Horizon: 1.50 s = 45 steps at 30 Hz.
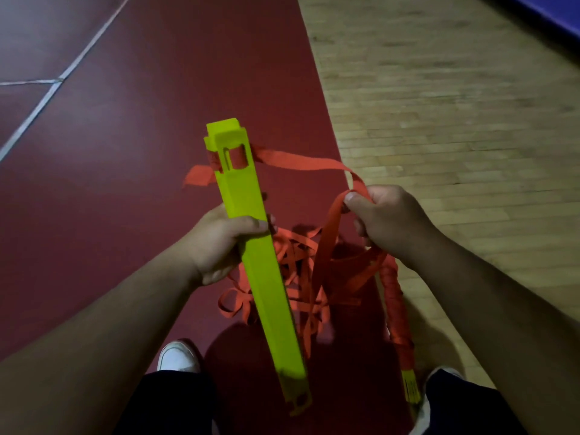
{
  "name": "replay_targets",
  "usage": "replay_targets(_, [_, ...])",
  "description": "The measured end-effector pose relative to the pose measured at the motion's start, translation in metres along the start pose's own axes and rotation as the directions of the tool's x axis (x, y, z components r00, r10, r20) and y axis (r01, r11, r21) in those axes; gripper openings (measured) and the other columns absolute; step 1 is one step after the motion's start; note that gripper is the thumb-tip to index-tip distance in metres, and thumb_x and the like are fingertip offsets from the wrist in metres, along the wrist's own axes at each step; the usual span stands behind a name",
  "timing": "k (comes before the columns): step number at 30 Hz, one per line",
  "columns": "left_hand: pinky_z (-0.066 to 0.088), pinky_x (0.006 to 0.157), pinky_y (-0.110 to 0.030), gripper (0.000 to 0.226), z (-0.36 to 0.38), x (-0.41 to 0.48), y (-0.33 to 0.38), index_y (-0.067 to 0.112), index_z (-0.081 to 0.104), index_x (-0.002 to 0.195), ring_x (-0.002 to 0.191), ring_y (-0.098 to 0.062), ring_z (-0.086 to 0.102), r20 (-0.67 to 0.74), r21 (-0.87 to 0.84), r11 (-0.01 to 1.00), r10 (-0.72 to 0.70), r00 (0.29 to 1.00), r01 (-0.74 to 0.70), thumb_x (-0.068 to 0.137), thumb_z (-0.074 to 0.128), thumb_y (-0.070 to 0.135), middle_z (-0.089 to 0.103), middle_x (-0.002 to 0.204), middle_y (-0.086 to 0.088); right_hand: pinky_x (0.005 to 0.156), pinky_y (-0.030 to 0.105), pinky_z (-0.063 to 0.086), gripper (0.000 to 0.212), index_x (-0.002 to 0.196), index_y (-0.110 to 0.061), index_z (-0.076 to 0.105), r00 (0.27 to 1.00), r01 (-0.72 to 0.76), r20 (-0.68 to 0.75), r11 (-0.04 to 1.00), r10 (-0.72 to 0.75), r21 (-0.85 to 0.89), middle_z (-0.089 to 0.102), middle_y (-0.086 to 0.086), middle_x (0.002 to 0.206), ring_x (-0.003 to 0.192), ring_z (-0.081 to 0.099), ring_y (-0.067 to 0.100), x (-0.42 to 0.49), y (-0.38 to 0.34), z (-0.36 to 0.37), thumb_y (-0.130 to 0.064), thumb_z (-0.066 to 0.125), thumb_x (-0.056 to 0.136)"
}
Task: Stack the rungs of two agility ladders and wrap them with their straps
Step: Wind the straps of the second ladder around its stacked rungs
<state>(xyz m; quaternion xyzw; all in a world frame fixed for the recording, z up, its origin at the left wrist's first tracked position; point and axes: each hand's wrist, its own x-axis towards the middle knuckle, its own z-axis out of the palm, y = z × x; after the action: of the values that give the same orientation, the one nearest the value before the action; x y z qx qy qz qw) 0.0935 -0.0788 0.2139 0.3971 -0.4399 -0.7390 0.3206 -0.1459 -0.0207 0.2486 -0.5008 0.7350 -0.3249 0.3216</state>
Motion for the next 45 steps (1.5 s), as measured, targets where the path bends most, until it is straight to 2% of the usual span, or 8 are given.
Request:
replay_targets(5, [0.06, 0.07, -0.036, 0.02, 0.007, 0.0, -0.011, 0.016, 0.076, 0.094, 0.084, -0.02, 0.071, 0.03, 0.116, 0.993, 0.01, 1.0, -0.013, 0.075, 0.072, 0.017, 0.074, 0.096, -0.009, 0.06, 0.036, 0.046, 0.038, 0.069, -0.006, 0.064, 0.999, -0.04, -0.01, 0.998, 0.039, -0.043, 0.058, 0.005, 0.059, 0.058, 0.056, 0.021, -0.001, -0.005, 0.006, -0.036, 0.058, 0.091])
replay_targets(9, [0.056, 0.063, -0.049, 0.012, 0.014, 0.009, -0.02, 0.014, 0.071, 0.078, 0.066, -0.028, 0.065, -0.349, 0.186, 0.982, 0.1, 0.932, -0.036, 0.076, 0.079, 0.023, 0.066, 0.072, -0.011, 0.054, 0.029, 0.038, 0.034, 0.064, -0.009, 0.062, 0.996, -0.052, -0.072, 0.991, 0.043, -0.12, 0.055, 0.0, 0.057, 0.06, 0.055, 0.018, -0.003, -0.012, 0.007, -0.032, 0.057, 0.089])
replay_targets(15, [0.052, 0.061, -0.036, 0.02, 0.005, 0.026, -0.01, 0.01, 0.062, 0.106, 0.059, -0.021, 0.06, -0.743, -0.195, 0.957, -0.002, 0.67, -0.214, 0.088, 0.07, 0.015, 0.057, 0.068, -0.006, 0.047, 0.025, 0.045, 0.025, 0.074, -0.015, 0.069, 0.931, 0.05, 0.353, 0.989, -0.095, 0.136, 0.061, 0.0, 0.055, 0.045, 0.058, 0.015, -0.025, -0.029, 0.025, -0.024, 0.061, 0.095])
replay_targets(21, [0.056, 0.07, -0.038, 0.031, -0.006, 0.026, 0.01, 0.013, 0.06, 0.092, 0.063, -0.017, 0.064, -0.727, -0.366, 0.884, -0.076, 0.683, -0.291, 0.094, 0.064, 0.044, 0.063, 0.075, -0.001, 0.056, 0.035, 0.053, 0.029, 0.07, -0.018, 0.059, 0.773, 0.155, 0.63, 0.985, -0.072, -0.077, 0.07, 0.003, 0.061, 0.053, 0.068, 0.021, -0.037, -0.017, 0.05, -0.024, 0.057, 0.099])
replay_targets(24, [0.058, 0.077, -0.053, 0.031, -0.011, 0.027, 0.017, 0.014, 0.059, 0.09, 0.072, -0.022, 0.066, -0.71, -0.378, 0.889, -0.101, 0.697, -0.257, 0.095, 0.061, 0.044, 0.066, 0.083, -0.006, 0.055, 0.033, 0.042, 0.027, 0.071, -0.017, 0.064, 0.904, 0.203, 0.406, 0.971, -0.134, -0.13, 0.06, -0.003, 0.053, 0.048, 0.057, 0.016, -0.028, -0.009, 0.05, -0.022, 0.058, 0.097])
replay_targets(29, [0.056, 0.063, -0.063, 0.018, -0.013, 0.025, 0.018, 0.013, 0.063, 0.088, 0.069, -0.025, 0.063, -0.761, -0.335, 0.917, -0.126, 0.637, -0.219, 0.093, 0.061, 0.03, 0.065, 0.081, -0.009, 0.044, 0.027, 0.035, 0.026, 0.077, -0.014, 0.071, 0.943, 0.025, 0.289, 0.903, -0.164, 0.43, 0.044, -0.002, 0.05, 0.043, 0.039, 0.012, -0.018, -0.009, 0.031, -0.034, 0.057, 0.087])
replay_targets(35, [0.056, 0.078, -0.055, 0.028, -0.022, 0.027, 0.019, 0.017, 0.057, 0.093, 0.086, -0.03, 0.066, -0.8, -0.23, 0.968, -0.128, 0.586, -0.103, 0.093, 0.052, 0.045, 0.065, 0.099, -0.01, 0.057, 0.032, 0.042, 0.02, 0.081, -0.02, 0.069, 0.921, 0.277, 0.306, 0.958, -0.241, -0.079, 0.058, -0.007, 0.06, 0.055, 0.051, 0.004, -0.028, -0.011, 0.037, -0.039, 0.072, 0.088])
replay_targets(45, [0.052, 0.062, -0.035, 0.04, -0.03, 0.018, 0.021, 0.027, 0.065, 0.079, 0.059, -0.016, 0.064, -0.693, 0.221, 0.965, 0.259, 0.672, -0.144, 0.056, 0.072, 0.059, 0.066, 0.06, 0.005, 0.055, 0.026, 0.039, 0.016, 0.077, -0.014, 0.07, 0.955, 0.2, 0.208, 0.977, -0.21, 0.068, 0.053, -0.012, 0.049, 0.047, 0.046, 0.0, -0.018, -0.015, 0.008, -0.023, 0.072, 0.091])
